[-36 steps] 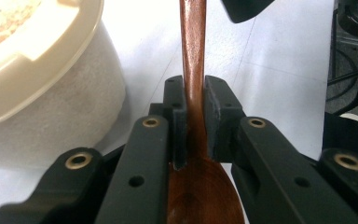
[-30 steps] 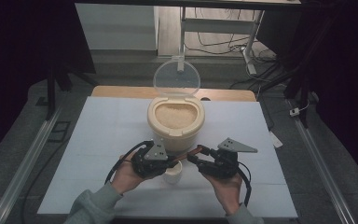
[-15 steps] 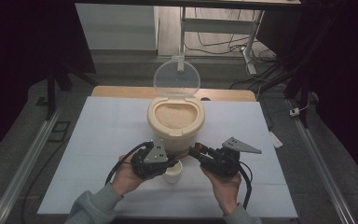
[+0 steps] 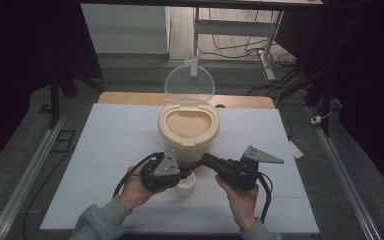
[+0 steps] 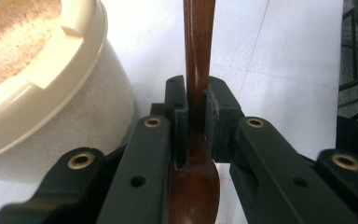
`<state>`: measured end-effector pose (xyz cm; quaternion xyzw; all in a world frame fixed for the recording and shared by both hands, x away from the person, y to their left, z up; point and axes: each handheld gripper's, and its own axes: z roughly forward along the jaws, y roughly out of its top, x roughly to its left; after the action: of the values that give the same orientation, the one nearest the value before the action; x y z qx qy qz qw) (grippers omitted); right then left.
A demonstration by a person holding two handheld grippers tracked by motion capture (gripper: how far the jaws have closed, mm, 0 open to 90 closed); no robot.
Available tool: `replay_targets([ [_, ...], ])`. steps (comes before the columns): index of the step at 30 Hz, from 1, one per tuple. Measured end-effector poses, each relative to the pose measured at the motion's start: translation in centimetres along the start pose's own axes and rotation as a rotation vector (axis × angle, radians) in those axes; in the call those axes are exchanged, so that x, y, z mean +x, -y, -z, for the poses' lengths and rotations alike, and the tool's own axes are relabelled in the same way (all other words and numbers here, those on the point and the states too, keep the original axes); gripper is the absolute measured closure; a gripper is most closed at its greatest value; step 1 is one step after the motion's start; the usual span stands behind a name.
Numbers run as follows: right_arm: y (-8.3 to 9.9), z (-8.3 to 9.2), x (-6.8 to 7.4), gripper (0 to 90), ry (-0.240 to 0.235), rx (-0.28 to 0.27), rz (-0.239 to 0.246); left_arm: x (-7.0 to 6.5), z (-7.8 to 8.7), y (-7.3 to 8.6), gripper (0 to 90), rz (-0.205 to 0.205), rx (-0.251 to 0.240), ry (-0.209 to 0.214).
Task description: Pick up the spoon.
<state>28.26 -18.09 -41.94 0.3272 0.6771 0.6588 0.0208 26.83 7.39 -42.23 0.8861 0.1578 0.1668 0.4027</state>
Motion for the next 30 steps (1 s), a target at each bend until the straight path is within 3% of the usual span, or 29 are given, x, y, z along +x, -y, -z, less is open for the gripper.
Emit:
replay_targets([
  [5,-0.1,0.1,-0.3,83.0,-0.027,-0.026,-0.005,0.0,0.2,0.0,77.5,0.02,-0.034,-0.002],
  [7,-0.3,0.3,-0.4,83.0,-0.029,-0.038,-0.001,0.2,0.4,0.1,67.0,0.048,-0.065,0.012],
  [8,-0.3,0.3,-0.4,83.0,-0.029,-0.038,-0.001,0.3,0.5,0.2,67.0,0.065,-0.08,0.015],
  [13,-0.8,1.1,-0.7,83.0,-0.038,-0.073,-0.002,0.2,1.6,0.9,41.8,0.116,-0.118,-0.012],
  [17,-1.2,1.7,-0.9,83.0,-0.034,-0.092,0.015,0.2,2.9,2.0,31.3,0.173,-0.144,-0.029],
  [22,-1.6,2.4,-1.1,83.0,-0.032,-0.118,0.027,0.5,4.5,4.4,27.6,0.228,-0.146,-0.061],
  [30,-2.4,3.5,-1.3,83.0,-0.021,-0.153,0.048,1.1,6.1,9.7,25.6,0.325,-0.114,-0.125],
])
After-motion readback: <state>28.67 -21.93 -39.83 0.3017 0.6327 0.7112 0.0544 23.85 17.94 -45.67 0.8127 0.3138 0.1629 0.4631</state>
